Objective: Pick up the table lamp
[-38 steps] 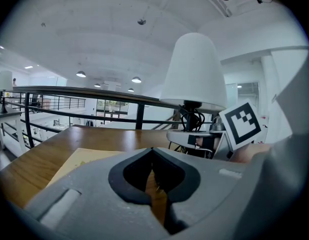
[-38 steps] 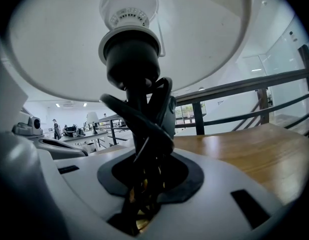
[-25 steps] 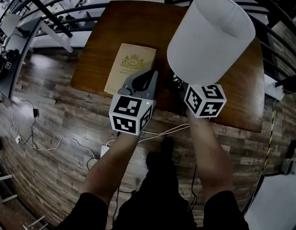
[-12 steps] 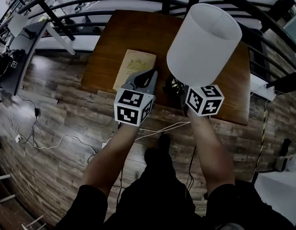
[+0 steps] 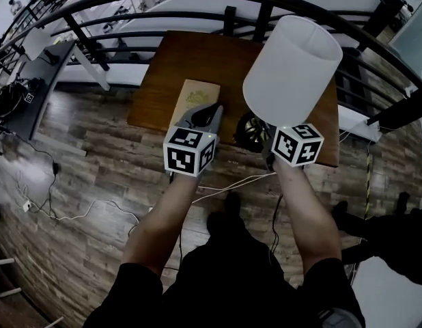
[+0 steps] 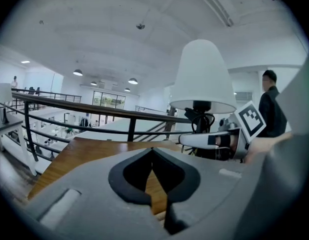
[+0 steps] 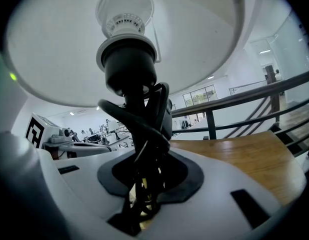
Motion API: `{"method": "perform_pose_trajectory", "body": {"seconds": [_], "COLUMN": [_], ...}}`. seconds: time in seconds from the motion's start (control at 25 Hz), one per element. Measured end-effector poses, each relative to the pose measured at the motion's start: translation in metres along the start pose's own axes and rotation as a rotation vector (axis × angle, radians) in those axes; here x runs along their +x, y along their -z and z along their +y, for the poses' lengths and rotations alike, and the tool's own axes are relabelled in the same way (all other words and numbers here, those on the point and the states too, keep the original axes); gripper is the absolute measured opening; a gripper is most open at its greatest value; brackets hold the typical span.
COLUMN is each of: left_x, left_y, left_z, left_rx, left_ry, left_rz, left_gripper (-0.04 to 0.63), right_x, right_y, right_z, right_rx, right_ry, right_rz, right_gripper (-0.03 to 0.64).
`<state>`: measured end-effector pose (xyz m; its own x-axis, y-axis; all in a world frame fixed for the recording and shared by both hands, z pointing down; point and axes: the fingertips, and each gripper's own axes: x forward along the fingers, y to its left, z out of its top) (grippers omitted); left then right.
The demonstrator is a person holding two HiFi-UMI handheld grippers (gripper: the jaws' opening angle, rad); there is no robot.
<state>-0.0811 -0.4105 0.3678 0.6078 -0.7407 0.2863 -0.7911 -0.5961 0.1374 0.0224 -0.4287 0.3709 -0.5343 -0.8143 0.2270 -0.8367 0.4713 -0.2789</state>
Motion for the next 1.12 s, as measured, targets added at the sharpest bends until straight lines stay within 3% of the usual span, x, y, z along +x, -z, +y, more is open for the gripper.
{"method": "perform_pose_trajectory", "body": {"seconds": [0.16, 0.56, 0.84, 1.12], "left_x": [-0.027, -0.078, -0.072, -0.064], "left_y": [-0.004, -0.017, -0.007, -0.018], "left_z": [-0.021, -0.085, -0.132, -0.179], "left_rx": [-0.029, 0.061, 0.068, 0.046], "left_ry": [0.014, 0.066, 0.093, 0.101], "left_rz": [0.022, 0.082, 0.147, 0.114], "left_gripper": [0.008, 0.008, 0.008, 0.008], "right_x": [-0.037, -0.117, -0.167, -0.206], "right_y": [-0.007, -0.022, -0.032, -0.042], "right_z": [0.017, 0.047, 0.042, 0.024], "right_rx": [0.056, 0.073, 0.084, 0.096], "right_ry": [0.006, -0.019, -0.061, -0.088], "right_rz": [0.008, -0.002, -0.019, -0.041], "right_gripper": [0.103, 0.104, 0.104, 0.104]}}
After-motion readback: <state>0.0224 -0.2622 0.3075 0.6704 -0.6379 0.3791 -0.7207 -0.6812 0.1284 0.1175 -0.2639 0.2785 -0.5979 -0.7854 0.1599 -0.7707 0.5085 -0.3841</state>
